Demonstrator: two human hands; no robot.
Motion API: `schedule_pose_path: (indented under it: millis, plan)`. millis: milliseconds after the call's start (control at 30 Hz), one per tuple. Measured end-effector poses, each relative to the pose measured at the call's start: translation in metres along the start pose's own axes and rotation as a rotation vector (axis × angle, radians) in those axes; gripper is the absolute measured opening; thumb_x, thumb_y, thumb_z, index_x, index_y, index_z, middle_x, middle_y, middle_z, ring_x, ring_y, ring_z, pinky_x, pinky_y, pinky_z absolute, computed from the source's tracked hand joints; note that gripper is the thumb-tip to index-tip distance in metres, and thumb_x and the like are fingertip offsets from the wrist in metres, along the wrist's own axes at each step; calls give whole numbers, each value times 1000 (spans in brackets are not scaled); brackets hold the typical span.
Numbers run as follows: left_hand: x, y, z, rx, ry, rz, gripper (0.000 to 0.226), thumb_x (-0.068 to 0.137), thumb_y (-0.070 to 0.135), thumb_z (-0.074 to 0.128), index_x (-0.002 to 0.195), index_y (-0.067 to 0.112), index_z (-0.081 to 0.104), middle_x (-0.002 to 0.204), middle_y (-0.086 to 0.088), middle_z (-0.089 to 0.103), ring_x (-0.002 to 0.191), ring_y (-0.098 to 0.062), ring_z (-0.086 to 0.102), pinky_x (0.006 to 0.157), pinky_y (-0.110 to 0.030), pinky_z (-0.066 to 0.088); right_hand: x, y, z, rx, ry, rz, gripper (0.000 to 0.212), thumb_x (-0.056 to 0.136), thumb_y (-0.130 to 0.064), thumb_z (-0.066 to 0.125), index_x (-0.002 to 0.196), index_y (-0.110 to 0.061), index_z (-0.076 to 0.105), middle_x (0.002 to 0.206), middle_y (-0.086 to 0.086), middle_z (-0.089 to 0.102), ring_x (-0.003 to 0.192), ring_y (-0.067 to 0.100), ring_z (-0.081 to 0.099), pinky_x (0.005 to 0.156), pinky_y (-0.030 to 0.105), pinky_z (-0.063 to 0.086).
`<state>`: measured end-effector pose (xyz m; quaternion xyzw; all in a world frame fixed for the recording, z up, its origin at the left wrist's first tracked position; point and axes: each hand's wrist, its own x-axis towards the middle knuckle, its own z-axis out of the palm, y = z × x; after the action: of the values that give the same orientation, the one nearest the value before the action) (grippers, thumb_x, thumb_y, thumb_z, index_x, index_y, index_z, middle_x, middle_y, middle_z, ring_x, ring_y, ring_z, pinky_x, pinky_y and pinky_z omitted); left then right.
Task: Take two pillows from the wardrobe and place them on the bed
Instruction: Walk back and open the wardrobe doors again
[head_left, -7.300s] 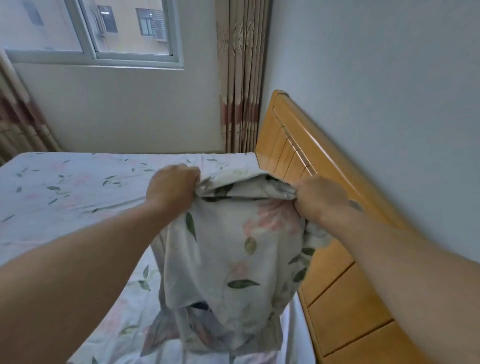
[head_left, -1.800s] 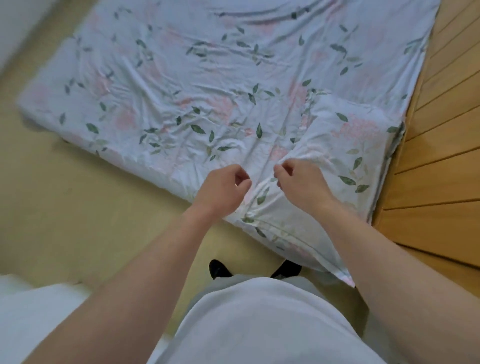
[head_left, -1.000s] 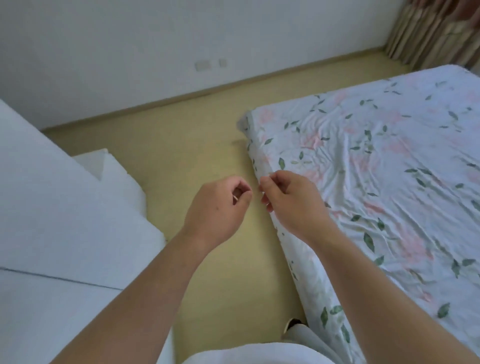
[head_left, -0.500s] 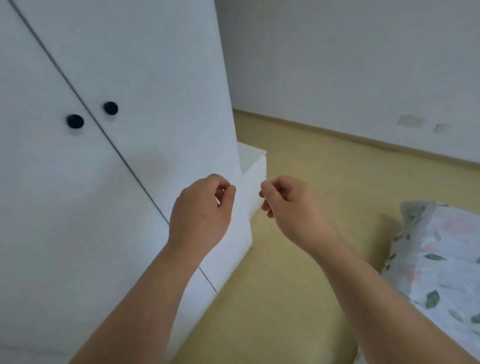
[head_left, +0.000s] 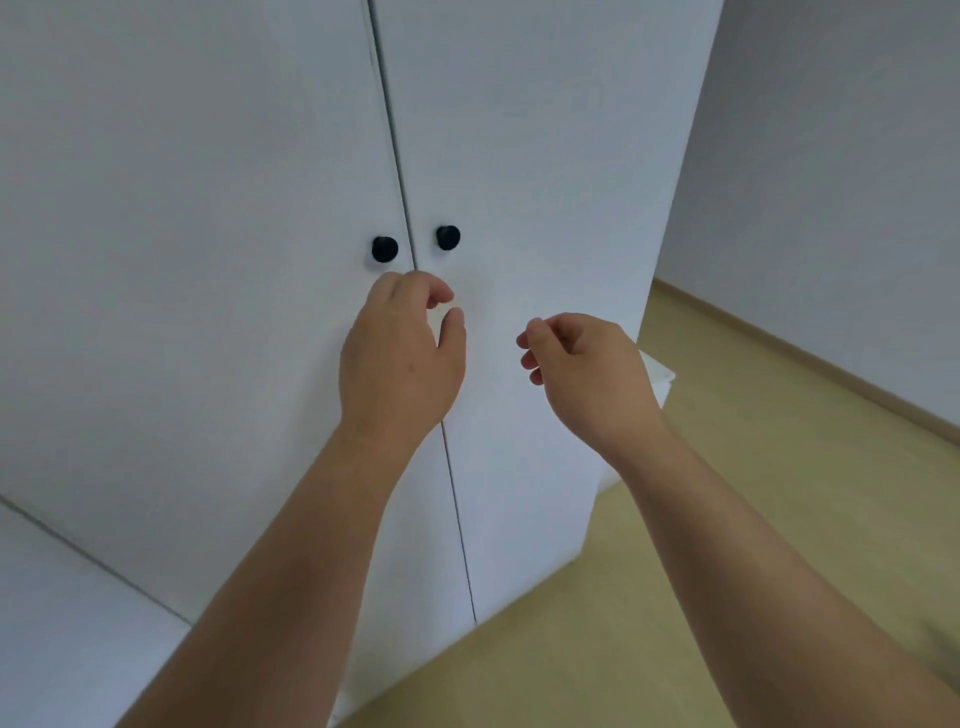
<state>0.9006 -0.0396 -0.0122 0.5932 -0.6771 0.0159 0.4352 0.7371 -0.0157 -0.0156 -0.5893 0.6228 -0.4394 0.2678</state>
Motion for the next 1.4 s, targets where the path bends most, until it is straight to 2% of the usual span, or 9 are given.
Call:
schedule_pose_path:
  millis: [200,500,700,800,900,1000,1167,1267,1400]
  plan:
    - [51,-29,20,-12,179,-5,28,87,24,63,114,19,59,118,-2,53,101,-22,60,82,-31,48,52,-13,30,-16,-21,-37,24,100,-38,47,101,-26,67,93,-10,71,88,10,69,70,25,50]
    - [77,-44,38,105,337,78,12,92,27,59,95,17,67,103,0,60,78,-16,66,56,-30,48,109,-20,62,-25,-71,-91,23,101,-40,46,108,-28,64,99,-13,71,91,8,69,78,28,54]
    - [66,-40,37,-1,391,82,3,87,11,67,85,9,66,98,-3,62,81,-12,61,69,-25,53,126,-15,65,8,-185,-152,25,99,-40,46,106,-26,66,98,-12,71,94,12,69,85,42,58]
    - [61,-32,27,-170,384,-74,6,84,11,70,87,13,65,96,0,68,78,-14,67,74,-29,57,122,-12,65,28,-302,-183,27,100,-40,47,109,-25,67,101,-11,71,96,13,69,88,43,58]
    - [54,-16,14,-363,359,-286,7,83,16,70,84,19,63,85,-1,73,72,-18,73,76,-42,60,111,-9,61,54,-433,-216,29,101,-35,49,120,-22,66,113,-8,70,106,12,65,92,30,52]
    - [40,9,6,-387,390,-318,9,84,16,67,80,21,61,71,-1,68,63,-21,72,64,-36,57,96,-9,54,137,-487,-247,35,102,-27,50,134,-19,58,128,-8,64,113,8,59,91,21,42]
    - [-7,41,-6,-201,469,-300,7,89,13,67,88,16,62,75,2,67,63,-15,70,65,-27,57,62,1,36,196,-623,-428,14,98,-20,50,102,-13,62,88,5,69,77,25,62,69,37,51]
    - [-31,50,-16,-260,494,-338,7,91,12,67,90,16,61,81,-3,67,68,-23,70,68,-35,58,44,2,21,224,-710,-437,18,94,-17,56,107,-21,67,94,-6,73,82,17,67,77,34,58]
    - [-58,59,-26,-467,572,-395,12,94,8,60,87,18,58,84,-7,62,66,-27,62,64,-31,50,28,-4,9,247,-760,-430,25,93,-15,54,111,-24,69,97,-12,72,88,14,68,86,40,60]
